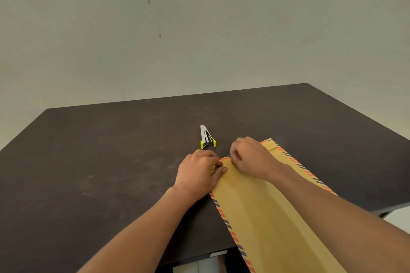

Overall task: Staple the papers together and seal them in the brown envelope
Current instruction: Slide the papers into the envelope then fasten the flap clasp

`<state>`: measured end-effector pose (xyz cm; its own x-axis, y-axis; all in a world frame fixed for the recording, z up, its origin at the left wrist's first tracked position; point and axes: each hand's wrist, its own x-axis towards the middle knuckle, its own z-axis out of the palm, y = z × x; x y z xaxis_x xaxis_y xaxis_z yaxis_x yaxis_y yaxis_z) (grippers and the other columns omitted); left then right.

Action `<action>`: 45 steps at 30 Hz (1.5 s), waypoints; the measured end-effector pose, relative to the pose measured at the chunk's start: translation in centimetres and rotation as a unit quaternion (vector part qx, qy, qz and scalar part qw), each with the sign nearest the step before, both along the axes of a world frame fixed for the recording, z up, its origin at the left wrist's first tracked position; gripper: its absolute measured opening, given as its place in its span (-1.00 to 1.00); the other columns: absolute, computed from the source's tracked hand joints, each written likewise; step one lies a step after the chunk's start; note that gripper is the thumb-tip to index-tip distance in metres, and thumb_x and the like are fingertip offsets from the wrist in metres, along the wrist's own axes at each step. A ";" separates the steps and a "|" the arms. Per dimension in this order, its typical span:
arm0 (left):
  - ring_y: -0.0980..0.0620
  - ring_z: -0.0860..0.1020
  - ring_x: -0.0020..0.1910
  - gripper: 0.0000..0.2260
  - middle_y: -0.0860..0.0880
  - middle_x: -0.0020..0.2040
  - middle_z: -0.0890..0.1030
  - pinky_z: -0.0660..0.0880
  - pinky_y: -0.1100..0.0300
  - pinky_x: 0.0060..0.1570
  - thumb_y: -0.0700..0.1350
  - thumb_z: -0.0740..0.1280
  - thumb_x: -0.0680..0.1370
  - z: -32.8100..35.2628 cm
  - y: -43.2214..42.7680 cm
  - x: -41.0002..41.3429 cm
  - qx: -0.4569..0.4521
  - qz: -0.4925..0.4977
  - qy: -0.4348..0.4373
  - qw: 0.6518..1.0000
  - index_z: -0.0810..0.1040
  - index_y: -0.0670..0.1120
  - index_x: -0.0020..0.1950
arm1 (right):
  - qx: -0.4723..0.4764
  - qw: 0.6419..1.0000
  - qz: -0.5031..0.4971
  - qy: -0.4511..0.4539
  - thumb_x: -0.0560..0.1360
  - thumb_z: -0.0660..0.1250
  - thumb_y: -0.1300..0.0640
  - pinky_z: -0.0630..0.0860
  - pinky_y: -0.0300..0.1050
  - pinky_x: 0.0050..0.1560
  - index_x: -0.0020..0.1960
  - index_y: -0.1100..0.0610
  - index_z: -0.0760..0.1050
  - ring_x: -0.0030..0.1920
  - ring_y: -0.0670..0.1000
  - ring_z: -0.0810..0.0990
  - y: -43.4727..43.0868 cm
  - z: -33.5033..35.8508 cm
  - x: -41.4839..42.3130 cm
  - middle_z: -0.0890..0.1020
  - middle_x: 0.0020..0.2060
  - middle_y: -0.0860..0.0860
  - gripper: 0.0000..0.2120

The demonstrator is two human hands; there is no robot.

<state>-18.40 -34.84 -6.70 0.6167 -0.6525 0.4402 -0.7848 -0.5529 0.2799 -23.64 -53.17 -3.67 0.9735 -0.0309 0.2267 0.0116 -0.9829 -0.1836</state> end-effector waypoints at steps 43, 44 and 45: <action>-0.05 0.43 0.29 -0.64 0.01 0.32 0.49 0.38 0.06 0.23 -0.23 0.18 0.56 1.1 -4.6 -1.9 0.152 -0.017 -0.034 0.988 0.52 0.01 0.32 | 0.412 0.903 -0.120 0.012 0.57 0.34 0.07 0.35 -0.18 -0.27 -0.14 0.13 0.59 -0.31 -0.05 0.45 -3.3 4.1 -6.1 0.51 -0.36 -0.02 -0.83; -0.05 0.43 0.29 -0.65 0.02 0.31 0.50 0.38 0.07 0.23 -0.21 0.19 0.57 0.9 -4.4 -1.9 0.144 -0.014 -0.036 0.989 0.53 0.01 0.31 | 0.462 0.881 -0.104 0.005 0.58 0.33 0.08 0.34 -0.16 -0.28 -0.14 0.15 0.57 -0.28 -0.04 0.45 -3.3 4.4 -6.2 0.50 -0.34 0.00 -0.83; -0.04 0.44 0.29 -0.66 0.02 0.31 0.50 0.39 0.07 0.19 -0.20 0.18 0.57 0.9 -4.4 -2.0 0.139 -0.013 -0.027 0.990 0.53 0.01 0.31 | 0.499 0.862 -0.091 -0.003 0.57 0.33 0.10 0.32 -0.16 -0.28 -0.17 0.14 0.55 -0.24 -0.04 0.45 -3.3 4.6 -6.3 0.51 -0.32 -0.01 -0.83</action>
<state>-20.37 -39.20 -5.79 0.5778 -0.7689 0.2738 -0.8100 -0.5814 0.0766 -29.91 -56.46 0.98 0.9312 -0.3644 0.0034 -0.1221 -0.3208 -0.9392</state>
